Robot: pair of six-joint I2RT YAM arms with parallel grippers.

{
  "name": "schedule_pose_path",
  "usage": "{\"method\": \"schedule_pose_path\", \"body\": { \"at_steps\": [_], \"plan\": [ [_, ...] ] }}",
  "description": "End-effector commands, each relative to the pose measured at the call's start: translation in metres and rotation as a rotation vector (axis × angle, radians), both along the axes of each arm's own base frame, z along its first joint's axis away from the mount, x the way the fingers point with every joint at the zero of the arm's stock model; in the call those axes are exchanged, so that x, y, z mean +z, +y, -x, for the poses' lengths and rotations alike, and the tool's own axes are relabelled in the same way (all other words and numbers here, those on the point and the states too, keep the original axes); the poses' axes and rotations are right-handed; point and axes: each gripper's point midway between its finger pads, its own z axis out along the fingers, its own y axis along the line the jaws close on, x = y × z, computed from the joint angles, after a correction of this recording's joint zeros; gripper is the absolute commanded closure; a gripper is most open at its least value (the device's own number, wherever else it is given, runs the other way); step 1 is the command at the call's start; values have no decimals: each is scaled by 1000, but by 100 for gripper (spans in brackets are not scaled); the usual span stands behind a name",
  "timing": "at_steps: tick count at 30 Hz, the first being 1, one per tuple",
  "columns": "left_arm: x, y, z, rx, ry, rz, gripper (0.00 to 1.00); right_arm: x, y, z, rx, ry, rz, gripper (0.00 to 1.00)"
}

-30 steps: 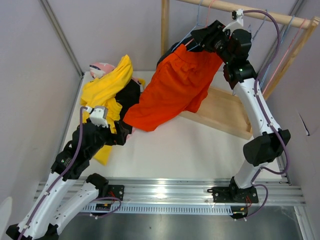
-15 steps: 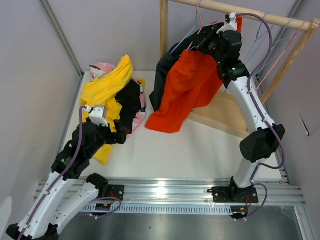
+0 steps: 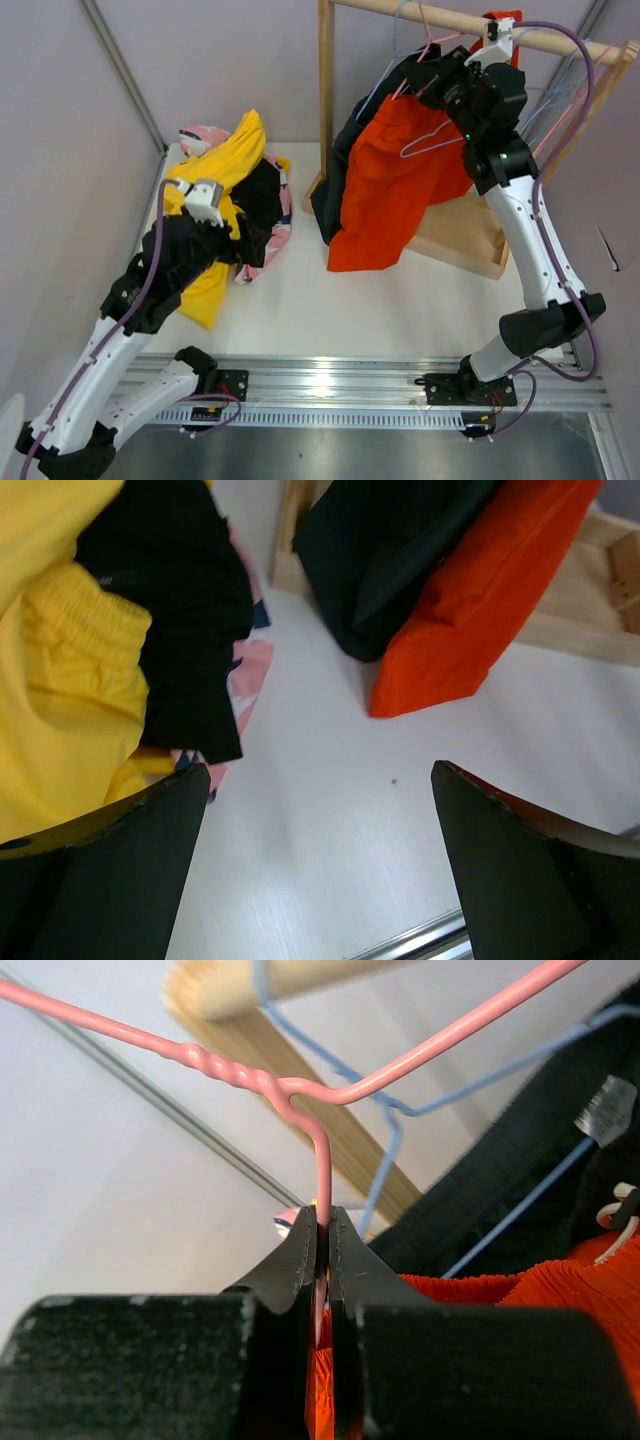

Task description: Remove the shorts from the hanger

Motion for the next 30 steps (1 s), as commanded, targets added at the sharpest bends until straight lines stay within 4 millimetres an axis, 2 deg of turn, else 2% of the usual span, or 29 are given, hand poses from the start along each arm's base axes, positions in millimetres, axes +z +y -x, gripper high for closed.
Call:
{"method": "schedule_pose_path", "body": {
  "at_steps": [1,3,5,6,8,9,10,12,15,18,23,25,26,28,29,30],
  "plan": [
    [81,-46,-11,-183,-160,105,1,74,-12,52,18,-202,-28,100],
    [121,-70,-9,-279,-237,141,1,77,-14,59,22,-204,-32,100],
    [126,-104,-11,-404,-240,150,1,83,-17,71,28,-205,-51,100],
    [152,-123,-2,-483,-316,180,1,84,-17,75,36,-205,-59,100],
    [157,-155,4,-608,-328,205,1,84,-18,88,54,-201,-94,100],
    [170,-169,9,-658,-377,242,1,85,-19,93,61,-201,-109,100],
    [173,-178,11,-693,-390,259,1,84,-19,102,72,-201,-122,100],
    [173,-203,15,-773,-409,292,1,86,-19,112,93,-191,-158,100],
    [162,-229,15,-831,-393,310,1,93,-20,131,120,-192,-193,100],
    [151,-248,16,-851,-395,304,1,103,-21,147,150,-200,-221,100],
    [137,-261,6,-822,-379,292,1,114,-20,168,197,-185,-254,100],
    [135,-261,1,-794,-378,289,7,117,-22,176,207,-177,-274,100],
    [135,-261,0,-787,-381,288,13,116,-22,179,216,-170,-277,100],
    [138,-258,-2,-768,-394,291,32,116,-23,184,222,-156,-292,100],
    [135,-258,-3,-761,-393,288,53,116,-23,186,228,-154,-295,100],
    [136,-256,-3,-753,-396,288,60,115,-24,187,227,-146,-297,100]
  ]
}}
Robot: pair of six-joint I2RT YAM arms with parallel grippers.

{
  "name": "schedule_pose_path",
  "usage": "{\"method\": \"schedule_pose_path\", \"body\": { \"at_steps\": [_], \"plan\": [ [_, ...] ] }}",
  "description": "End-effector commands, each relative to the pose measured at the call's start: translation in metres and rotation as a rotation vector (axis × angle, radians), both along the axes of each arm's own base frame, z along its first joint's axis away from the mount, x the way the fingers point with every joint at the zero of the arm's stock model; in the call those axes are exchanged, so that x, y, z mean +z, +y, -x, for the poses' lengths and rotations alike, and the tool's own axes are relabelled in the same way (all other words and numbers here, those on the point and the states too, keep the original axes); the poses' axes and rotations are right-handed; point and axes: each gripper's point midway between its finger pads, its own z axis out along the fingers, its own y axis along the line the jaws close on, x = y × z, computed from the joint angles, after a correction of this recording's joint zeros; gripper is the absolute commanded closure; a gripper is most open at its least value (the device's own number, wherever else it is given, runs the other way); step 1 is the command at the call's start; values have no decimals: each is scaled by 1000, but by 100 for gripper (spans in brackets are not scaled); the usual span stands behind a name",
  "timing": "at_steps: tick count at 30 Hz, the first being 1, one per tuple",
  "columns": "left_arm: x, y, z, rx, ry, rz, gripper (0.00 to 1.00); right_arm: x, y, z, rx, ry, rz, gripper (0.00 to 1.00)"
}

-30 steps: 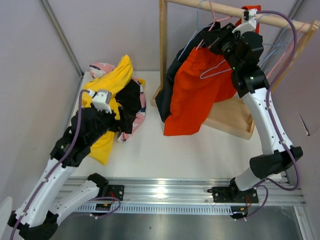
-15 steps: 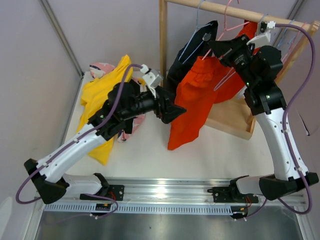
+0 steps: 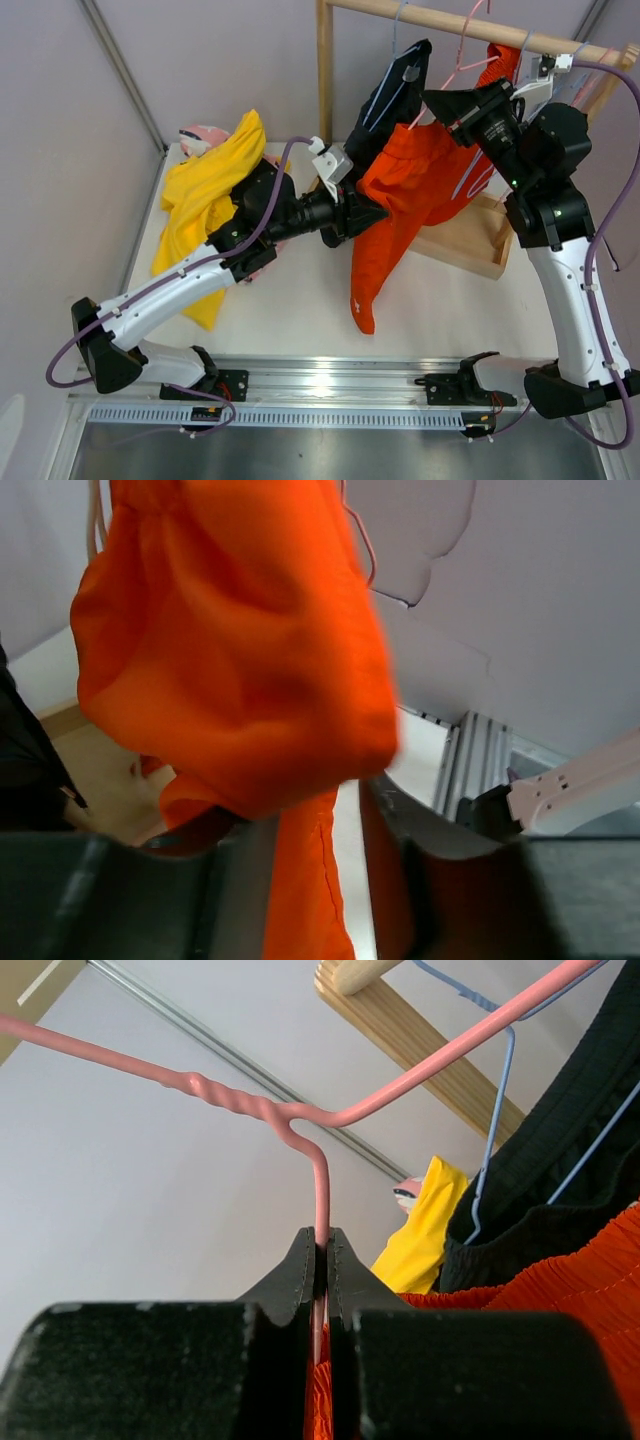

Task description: Remove the shorts from the hanger

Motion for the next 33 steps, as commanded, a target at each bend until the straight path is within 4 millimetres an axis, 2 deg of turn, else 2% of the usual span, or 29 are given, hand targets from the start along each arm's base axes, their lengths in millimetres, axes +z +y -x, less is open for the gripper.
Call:
{"method": "schedule_pose_path", "body": {
  "at_steps": [1,2,4,5,7,8,10,11,17,19,21,27,30,33],
  "plan": [
    [21,5,-3,42,-67,58,66,67,-10,57,53,-186,-81,100],
    [20,8,-4,56,-68,55,81,68,-11,59,57,-183,-89,100],
    [21,12,-5,74,-73,56,87,68,-10,62,71,-173,-92,100],
    [24,16,-7,96,-78,60,98,69,-11,64,75,-168,-99,100],
    [23,21,-8,115,-78,57,99,70,-10,68,87,-164,-104,100],
    [26,23,-6,115,-82,60,83,70,-11,68,88,-160,-110,100],
    [25,25,-1,103,-79,60,37,68,-10,69,92,-155,-108,100],
    [25,26,2,95,-76,63,1,67,-10,69,91,-150,-108,100],
    [32,47,24,91,-83,105,1,63,-12,68,80,-138,-101,100],
    [39,55,28,101,-99,127,1,60,-11,66,83,-128,-107,100],
    [37,57,26,110,-105,118,1,60,-10,67,94,-130,-112,100],
    [44,56,21,127,-133,106,1,60,-8,68,106,-121,-122,100],
    [46,47,18,111,-131,108,1,61,-7,70,120,-119,-125,100],
    [40,35,13,92,-123,110,9,62,-5,73,133,-120,-132,100]
  ]
}}
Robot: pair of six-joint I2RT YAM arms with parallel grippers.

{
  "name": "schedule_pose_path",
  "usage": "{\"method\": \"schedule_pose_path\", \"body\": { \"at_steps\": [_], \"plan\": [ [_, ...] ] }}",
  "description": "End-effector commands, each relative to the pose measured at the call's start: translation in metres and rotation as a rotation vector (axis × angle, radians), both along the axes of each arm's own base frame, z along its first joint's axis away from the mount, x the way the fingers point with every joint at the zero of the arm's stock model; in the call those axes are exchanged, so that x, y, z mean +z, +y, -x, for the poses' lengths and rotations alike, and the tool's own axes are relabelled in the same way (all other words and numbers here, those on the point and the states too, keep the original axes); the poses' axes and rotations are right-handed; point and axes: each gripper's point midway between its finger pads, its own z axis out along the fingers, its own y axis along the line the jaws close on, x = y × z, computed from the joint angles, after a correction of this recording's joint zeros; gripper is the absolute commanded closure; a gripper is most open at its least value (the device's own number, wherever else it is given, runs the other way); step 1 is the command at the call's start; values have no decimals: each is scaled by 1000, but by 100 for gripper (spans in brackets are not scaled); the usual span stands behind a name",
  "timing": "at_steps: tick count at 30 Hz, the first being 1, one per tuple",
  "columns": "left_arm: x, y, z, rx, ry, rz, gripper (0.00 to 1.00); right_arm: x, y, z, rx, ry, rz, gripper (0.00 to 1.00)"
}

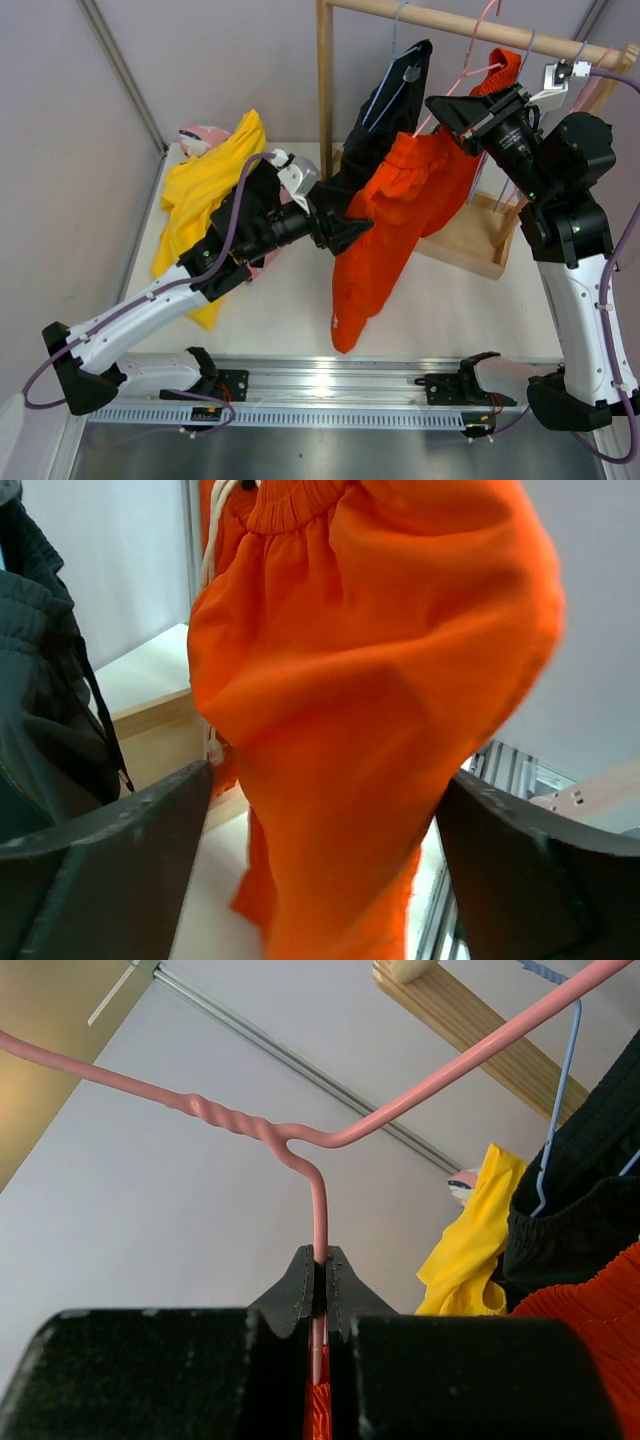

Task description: Remove the shorts from the hanger

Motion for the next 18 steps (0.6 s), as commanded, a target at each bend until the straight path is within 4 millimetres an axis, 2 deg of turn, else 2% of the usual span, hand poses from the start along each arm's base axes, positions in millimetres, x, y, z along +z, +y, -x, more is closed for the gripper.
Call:
{"method": "schedule_pose_path", "body": {
  "at_steps": [1,2,3,4,5,8,9,10,11,12,13,14,15,16,17,18],
  "plan": [
    [20,-13,-3,-25,-49,45,31,44,-6,33,30,-144,-56,100],
    [21,-15,-5,-21,-48,47,48,43,-6,33,32,-142,-57,100],
    [13,-20,-10,-18,-32,32,70,43,-6,33,31,-138,-57,100],
    [19,-21,-11,-16,-31,42,96,42,-6,33,32,-138,-55,100],
    [15,-22,-12,-10,-19,35,100,41,-6,32,32,-136,-52,100],
    [12,-19,-8,-12,-4,52,100,35,-9,24,20,-115,-40,100],
    [18,-12,-2,-3,-6,73,100,32,-10,20,19,-104,-42,100],
    [0,-14,4,-8,21,44,100,30,-12,17,14,-97,-43,100],
    [-2,-12,12,-12,22,46,100,29,-11,13,23,-94,-44,100],
    [-17,-10,16,7,40,29,100,29,-19,7,3,-92,-47,100],
    [-23,-6,37,-22,42,34,100,30,-22,4,-2,-86,-58,100],
    [-26,-4,47,-31,43,40,100,31,-26,-1,-12,-88,-63,100],
    [-44,-3,57,-42,70,23,100,30,-35,-9,-35,-84,-64,100],
    [-41,2,76,-52,73,47,100,30,-38,-13,-43,-80,-75,100],
    [-71,2,86,-59,106,-1,100,31,-43,-17,-56,-80,-79,100],
    [-72,0,109,-103,117,1,100,30,-47,-22,-67,-75,-81,100]
  ]
}}
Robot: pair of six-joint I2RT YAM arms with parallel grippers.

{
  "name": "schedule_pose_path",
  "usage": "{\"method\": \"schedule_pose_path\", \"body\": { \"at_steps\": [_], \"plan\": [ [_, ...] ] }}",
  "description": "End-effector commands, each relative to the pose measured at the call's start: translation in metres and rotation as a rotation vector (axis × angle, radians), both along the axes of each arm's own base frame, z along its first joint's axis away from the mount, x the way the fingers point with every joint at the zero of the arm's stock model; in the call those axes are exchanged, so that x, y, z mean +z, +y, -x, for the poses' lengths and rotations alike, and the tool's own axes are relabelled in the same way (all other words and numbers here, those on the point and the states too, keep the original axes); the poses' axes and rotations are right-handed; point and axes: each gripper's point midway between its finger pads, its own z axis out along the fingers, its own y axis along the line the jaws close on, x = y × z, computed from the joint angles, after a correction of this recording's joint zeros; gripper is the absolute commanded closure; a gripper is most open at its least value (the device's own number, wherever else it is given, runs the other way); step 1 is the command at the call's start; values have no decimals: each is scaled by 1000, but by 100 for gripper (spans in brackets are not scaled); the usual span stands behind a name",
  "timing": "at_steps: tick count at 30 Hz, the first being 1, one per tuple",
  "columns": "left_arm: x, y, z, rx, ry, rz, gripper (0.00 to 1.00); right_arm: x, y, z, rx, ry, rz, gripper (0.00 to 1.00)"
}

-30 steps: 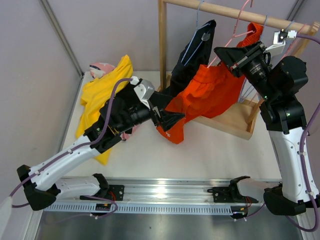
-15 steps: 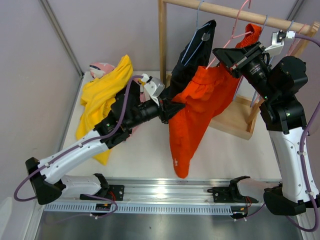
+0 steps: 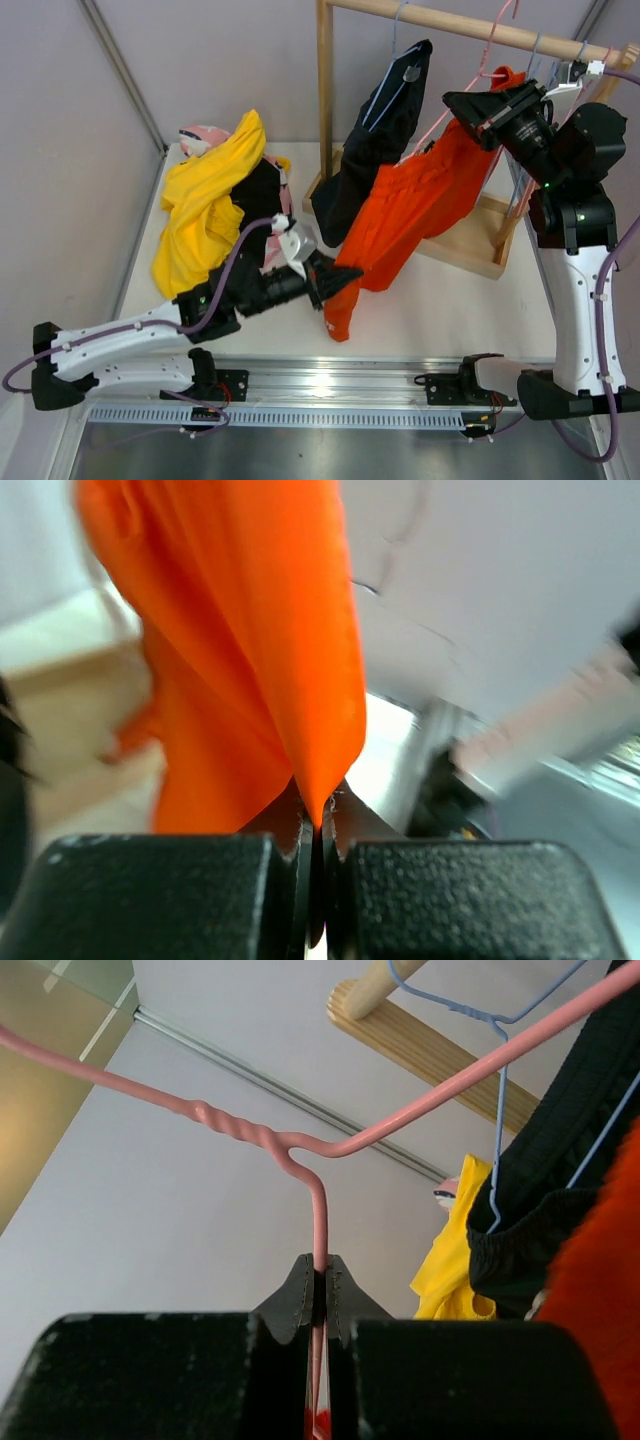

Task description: Remove the shorts from the hanger

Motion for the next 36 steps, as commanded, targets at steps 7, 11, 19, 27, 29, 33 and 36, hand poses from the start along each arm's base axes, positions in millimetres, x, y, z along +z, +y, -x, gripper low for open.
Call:
{"method": "schedule_pose_path", "body": {
  "at_steps": [7,11,19,27,29,33,36],
  "plan": [
    [-68,27,55,40,132,-75,100,38,-29,-8,-58,-129,-80,100],
    [-69,16,44,93,106,-94,100,33,-22,2,2,-100,-143,100],
    [-39,-44,-33,284,43,-185,100,22,16,62,203,-49,-259,100],
    [-12,-97,-135,396,65,-263,100,50,24,110,373,-68,-411,100],
    [-8,-102,-137,396,65,-263,100,53,22,110,348,-83,-391,100],
    [-10,-87,-123,371,96,-206,100,55,22,92,387,-32,-444,100],
    [-64,-67,-127,435,140,-280,100,59,35,88,518,-5,-560,100]
  ]
}}
